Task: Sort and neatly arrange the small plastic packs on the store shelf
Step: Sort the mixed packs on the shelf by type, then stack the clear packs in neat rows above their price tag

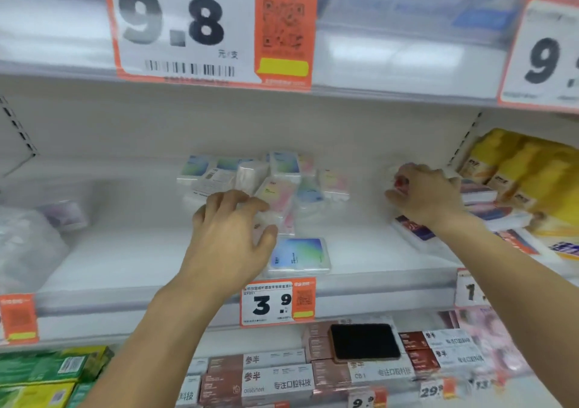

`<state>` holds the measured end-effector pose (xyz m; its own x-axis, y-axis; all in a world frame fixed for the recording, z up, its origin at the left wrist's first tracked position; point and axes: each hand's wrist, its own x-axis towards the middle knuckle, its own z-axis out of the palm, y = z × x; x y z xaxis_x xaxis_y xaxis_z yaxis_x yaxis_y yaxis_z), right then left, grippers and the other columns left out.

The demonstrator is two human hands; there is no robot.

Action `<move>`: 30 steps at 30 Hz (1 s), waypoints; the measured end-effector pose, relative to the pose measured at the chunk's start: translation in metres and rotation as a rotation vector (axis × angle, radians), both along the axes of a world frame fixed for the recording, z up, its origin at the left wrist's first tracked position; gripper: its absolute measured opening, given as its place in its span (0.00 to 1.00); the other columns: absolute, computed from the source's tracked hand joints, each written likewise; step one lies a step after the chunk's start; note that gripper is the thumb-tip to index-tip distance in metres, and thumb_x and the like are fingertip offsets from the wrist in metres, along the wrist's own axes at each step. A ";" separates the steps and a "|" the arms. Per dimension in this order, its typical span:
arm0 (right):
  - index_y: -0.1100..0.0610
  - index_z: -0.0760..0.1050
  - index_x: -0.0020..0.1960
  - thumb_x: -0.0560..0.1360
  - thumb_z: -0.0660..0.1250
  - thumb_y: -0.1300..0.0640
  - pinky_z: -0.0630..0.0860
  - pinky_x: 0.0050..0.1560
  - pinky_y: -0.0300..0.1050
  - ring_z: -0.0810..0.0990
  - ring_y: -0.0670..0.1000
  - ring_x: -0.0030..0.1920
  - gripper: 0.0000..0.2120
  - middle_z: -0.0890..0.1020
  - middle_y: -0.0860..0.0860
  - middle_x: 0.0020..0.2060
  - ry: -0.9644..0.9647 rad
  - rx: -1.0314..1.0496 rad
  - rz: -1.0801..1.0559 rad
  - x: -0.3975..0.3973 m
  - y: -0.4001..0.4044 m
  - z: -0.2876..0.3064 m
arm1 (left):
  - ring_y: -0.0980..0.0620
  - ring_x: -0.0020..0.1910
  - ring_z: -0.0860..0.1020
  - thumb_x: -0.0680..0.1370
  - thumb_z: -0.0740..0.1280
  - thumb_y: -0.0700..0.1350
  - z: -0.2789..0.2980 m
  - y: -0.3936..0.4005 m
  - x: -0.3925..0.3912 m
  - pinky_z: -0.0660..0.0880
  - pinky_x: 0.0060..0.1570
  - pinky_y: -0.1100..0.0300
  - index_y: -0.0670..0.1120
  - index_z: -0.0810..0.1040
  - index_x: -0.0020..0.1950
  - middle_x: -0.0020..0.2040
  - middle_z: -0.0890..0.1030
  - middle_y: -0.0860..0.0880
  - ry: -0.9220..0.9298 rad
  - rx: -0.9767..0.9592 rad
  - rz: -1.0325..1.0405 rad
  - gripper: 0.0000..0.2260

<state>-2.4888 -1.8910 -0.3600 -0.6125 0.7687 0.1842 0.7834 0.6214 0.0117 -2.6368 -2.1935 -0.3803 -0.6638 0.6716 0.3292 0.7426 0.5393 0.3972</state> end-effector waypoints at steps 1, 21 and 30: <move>0.48 0.71 0.67 0.76 0.62 0.45 0.63 0.66 0.64 0.71 0.61 0.65 0.20 0.75 0.55 0.64 -0.041 0.013 -0.029 0.005 0.004 -0.001 | 0.46 0.66 0.67 0.73 0.61 0.57 -0.002 0.002 0.001 0.64 0.64 0.48 0.55 0.76 0.63 0.64 0.75 0.50 0.034 -0.033 -0.005 0.20; 0.56 0.82 0.51 0.73 0.68 0.53 0.78 0.51 0.53 0.80 0.60 0.50 0.10 0.83 0.56 0.48 0.406 0.077 0.426 -0.039 -0.133 0.020 | 0.53 0.61 0.69 0.73 0.62 0.53 0.021 -0.045 -0.016 0.66 0.59 0.59 0.51 0.80 0.56 0.56 0.79 0.54 0.008 0.243 0.001 0.15; 0.54 0.79 0.58 0.71 0.73 0.54 0.66 0.51 0.23 0.75 0.42 0.52 0.16 0.78 0.47 0.51 0.540 -0.429 1.022 -0.142 -0.307 0.027 | 0.57 0.48 0.74 0.77 0.67 0.47 0.057 -0.181 -0.066 0.65 0.47 0.65 0.52 0.81 0.45 0.43 0.79 0.59 0.101 0.465 0.281 0.03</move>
